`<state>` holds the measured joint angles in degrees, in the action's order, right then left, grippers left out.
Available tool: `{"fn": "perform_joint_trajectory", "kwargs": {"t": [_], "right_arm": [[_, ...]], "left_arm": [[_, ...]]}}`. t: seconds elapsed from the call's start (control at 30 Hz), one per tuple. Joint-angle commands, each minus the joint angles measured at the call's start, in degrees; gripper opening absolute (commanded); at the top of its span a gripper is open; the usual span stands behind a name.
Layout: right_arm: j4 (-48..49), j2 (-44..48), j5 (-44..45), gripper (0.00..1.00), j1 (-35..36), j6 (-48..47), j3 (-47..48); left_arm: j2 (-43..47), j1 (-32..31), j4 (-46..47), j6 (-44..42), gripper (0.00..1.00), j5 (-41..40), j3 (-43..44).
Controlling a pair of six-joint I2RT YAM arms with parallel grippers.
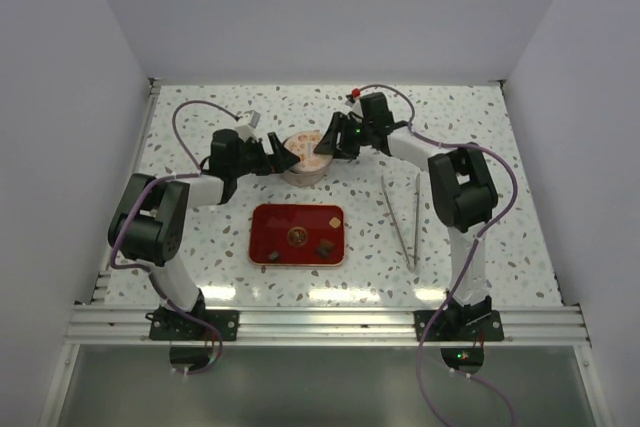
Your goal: Pack the chocolate
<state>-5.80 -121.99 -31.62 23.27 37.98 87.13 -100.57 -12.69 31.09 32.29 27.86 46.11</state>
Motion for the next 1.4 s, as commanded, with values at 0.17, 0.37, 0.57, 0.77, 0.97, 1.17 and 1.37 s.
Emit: {"fn": "perform_joint_trajectory", "kwargs": {"t": [0.17,0.37,0.57,0.77,0.97,1.17,1.37], "right_arm": [[-2.19,-1.93,1.29,0.57,1.61,-3.00,4.71],[-3.07,-1.84,1.38,0.60,1.96,-3.52,5.33],[-3.60,-1.32,1.65,0.61,2.31,-4.05,5.68],[-4.13,-1.49,1.65,0.61,2.66,-4.31,6.47],[-4.57,-1.75,1.73,0.61,3.10,-4.67,7.70],[-4.74,-2.55,1.65,0.61,3.63,-4.58,8.84],[-5.01,-2.81,1.65,0.61,4.15,-4.49,9.72]], "left_arm": [[-0.94,-0.41,1.96,-0.83,1.00,3.52,3.11],[-0.94,-0.41,1.78,-0.92,1.00,3.70,3.11],[-0.94,-0.41,1.78,-1.00,1.00,3.96,3.20],[-0.94,-0.41,1.78,-1.00,1.00,4.05,3.29],[-1.20,-0.41,1.78,-0.92,1.00,4.31,3.37],[-1.20,-0.49,1.87,-0.92,1.00,4.49,3.38],[-1.20,-0.41,2.13,-0.83,1.00,4.66,3.37]]}}
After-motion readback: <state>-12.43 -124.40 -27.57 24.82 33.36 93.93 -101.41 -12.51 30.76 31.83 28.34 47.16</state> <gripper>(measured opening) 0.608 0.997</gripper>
